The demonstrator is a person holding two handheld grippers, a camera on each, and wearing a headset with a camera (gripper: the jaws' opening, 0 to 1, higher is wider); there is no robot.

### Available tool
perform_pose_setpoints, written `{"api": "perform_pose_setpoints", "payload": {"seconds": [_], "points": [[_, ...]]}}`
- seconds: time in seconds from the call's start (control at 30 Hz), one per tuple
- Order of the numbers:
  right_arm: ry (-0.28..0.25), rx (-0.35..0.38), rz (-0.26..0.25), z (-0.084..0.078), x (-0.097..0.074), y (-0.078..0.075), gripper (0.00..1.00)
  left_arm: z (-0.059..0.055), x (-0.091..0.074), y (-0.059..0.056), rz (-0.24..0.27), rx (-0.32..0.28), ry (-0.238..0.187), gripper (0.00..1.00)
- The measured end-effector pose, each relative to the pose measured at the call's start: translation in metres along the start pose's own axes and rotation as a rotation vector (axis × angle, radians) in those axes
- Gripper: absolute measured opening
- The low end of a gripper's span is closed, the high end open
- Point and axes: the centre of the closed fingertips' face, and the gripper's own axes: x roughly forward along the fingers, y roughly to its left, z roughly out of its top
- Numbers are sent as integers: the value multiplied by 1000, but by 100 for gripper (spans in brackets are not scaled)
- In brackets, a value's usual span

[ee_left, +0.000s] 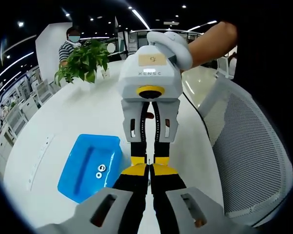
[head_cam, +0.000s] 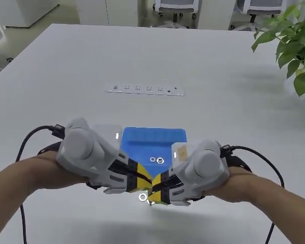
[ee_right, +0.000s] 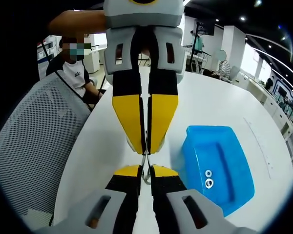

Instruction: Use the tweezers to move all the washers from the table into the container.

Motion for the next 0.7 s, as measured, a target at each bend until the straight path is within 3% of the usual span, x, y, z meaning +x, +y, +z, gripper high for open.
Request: {"api": "perform_pose_setpoints", "payload": {"seconds": [0.7], "points": [[4,-15,-2,0,-2,1,7,2,-1,-1,26,-24,-20,6]]}}
